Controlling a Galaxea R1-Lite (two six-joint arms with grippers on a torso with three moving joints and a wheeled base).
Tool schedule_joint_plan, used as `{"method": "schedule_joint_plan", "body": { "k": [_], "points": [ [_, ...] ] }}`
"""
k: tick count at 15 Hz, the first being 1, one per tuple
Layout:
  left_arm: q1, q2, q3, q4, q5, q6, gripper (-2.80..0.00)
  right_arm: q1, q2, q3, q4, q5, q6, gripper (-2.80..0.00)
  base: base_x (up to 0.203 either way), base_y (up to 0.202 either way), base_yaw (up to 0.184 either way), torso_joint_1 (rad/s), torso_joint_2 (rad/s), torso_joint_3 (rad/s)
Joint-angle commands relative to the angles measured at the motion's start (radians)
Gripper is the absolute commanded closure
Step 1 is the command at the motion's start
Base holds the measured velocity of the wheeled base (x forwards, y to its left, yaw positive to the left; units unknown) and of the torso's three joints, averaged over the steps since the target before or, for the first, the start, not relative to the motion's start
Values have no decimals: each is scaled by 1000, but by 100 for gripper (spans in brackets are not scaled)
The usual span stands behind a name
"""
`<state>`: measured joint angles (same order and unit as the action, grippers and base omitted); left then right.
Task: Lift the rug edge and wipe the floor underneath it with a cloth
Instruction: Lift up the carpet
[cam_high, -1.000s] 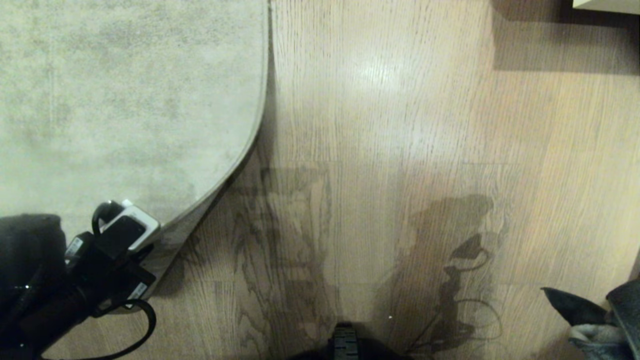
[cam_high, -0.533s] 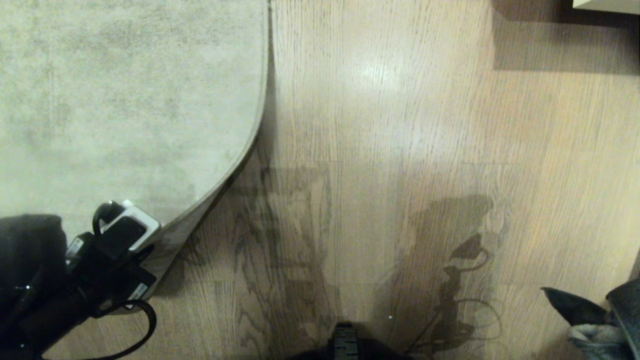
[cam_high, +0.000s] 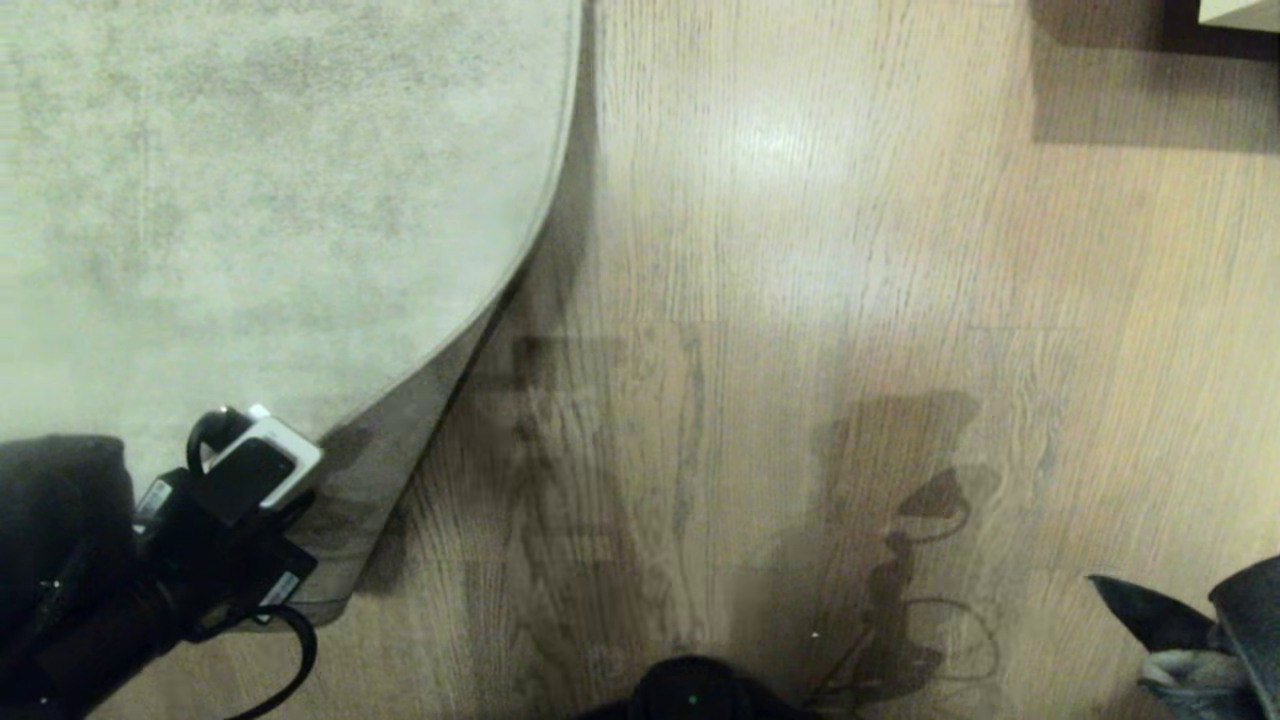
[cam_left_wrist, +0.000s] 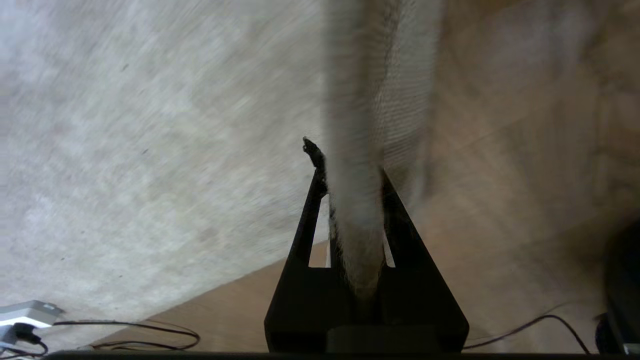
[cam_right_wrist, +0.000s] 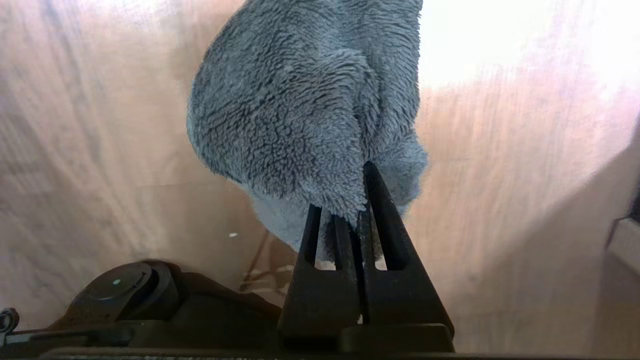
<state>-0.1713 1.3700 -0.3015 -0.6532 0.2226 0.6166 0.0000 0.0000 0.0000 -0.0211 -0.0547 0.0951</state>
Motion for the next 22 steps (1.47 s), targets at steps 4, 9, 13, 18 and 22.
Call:
{"method": "schedule_joint_plan", "body": {
  "k": [4,9,13,18,22],
  "points": [
    [1,-1,2,0,4,3,0,2,0,0,0,-1,0,0,0,194,-3,4,2,2],
    [-1,-2,2,-2,3,3,0,2,0,0,0,-1,0,0,0,171,0,1,2,2],
    [3,-9,6,-2,3,-16,0,2,0,0,0,-1,0,0,0,0,0,0,0,0],
    [-1,-5,2,-2,1,-47,0,2,0,0,0,-1,0,0,0,0,0,0,0,0],
    [23,-2,-36,-37,6,-41,0,2,0,0,0,-1,0,0,0,0,0,0,0,0]
  ]
}}
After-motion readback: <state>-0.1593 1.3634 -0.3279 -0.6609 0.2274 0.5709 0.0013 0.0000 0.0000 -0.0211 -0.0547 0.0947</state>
